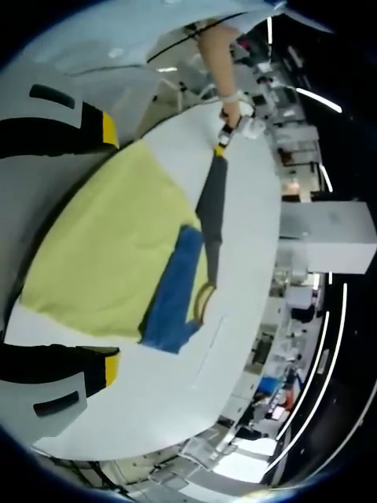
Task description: Fold the garment on the visible template until the final outline fits inside the template.
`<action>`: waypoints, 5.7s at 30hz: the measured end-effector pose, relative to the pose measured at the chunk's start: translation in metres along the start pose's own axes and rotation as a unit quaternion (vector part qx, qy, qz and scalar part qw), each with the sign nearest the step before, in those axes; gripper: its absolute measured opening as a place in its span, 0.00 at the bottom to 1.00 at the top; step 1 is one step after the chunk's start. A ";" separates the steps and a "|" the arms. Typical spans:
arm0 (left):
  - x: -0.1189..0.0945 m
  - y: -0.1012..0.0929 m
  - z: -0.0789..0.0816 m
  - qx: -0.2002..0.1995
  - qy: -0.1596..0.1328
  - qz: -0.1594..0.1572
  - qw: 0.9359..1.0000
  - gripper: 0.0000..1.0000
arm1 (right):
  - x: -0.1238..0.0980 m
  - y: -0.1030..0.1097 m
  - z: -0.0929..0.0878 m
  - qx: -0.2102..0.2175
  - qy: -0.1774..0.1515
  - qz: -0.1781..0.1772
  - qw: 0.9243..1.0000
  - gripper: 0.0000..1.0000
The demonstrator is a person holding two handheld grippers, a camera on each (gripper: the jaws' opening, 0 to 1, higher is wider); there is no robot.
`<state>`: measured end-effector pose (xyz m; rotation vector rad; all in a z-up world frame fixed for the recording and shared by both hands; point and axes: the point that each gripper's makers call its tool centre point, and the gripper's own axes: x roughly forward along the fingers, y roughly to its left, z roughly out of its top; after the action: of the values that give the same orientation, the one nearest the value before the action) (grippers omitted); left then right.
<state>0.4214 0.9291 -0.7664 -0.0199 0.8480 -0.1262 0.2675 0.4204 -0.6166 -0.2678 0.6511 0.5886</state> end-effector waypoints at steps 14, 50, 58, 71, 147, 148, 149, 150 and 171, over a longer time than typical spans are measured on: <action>0.002 0.004 0.002 -0.005 -0.014 0.015 1.000 0.00 | 0.000 -0.006 -0.001 -0.003 -0.002 -0.005 1.000 1.00; -0.042 -0.029 0.086 0.003 -0.132 0.005 0.991 0.00 | -0.008 -0.015 -0.007 0.001 -0.011 -0.010 1.000 1.00; -0.068 -0.075 0.150 0.032 -0.208 -0.035 0.977 0.00 | -0.008 -0.010 -0.007 0.000 -0.016 -0.006 1.000 1.00; -0.084 -0.137 0.195 0.074 -0.243 -0.078 0.964 0.00 | -0.016 -0.010 -0.013 0.005 -0.018 -0.006 1.000 1.00; -0.101 -0.294 0.257 0.164 -0.281 -0.201 0.924 0.00 | -0.025 -0.023 -0.009 0.011 -0.047 -0.022 0.999 1.00; -0.101 -0.296 0.258 0.163 -0.281 -0.204 0.923 0.00 | -0.025 -0.023 -0.009 0.011 -0.047 -0.022 0.999 1.00; -0.101 -0.300 0.259 0.164 -0.281 -0.207 0.923 0.00 | -0.025 -0.023 -0.009 0.012 -0.047 -0.022 0.999 1.00; -0.101 -0.301 0.259 0.165 -0.281 -0.207 0.922 0.00 | -0.025 -0.023 -0.009 0.012 -0.047 -0.022 0.999 1.00; -0.089 -0.345 0.256 0.174 -0.267 -0.241 0.917 0.00 | -0.030 -0.031 -0.018 0.027 -0.048 -0.032 0.998 1.00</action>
<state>0.5192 0.5888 -0.5070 0.0704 0.2473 -0.7046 0.2575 0.3756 -0.6101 -0.2076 0.5637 0.5186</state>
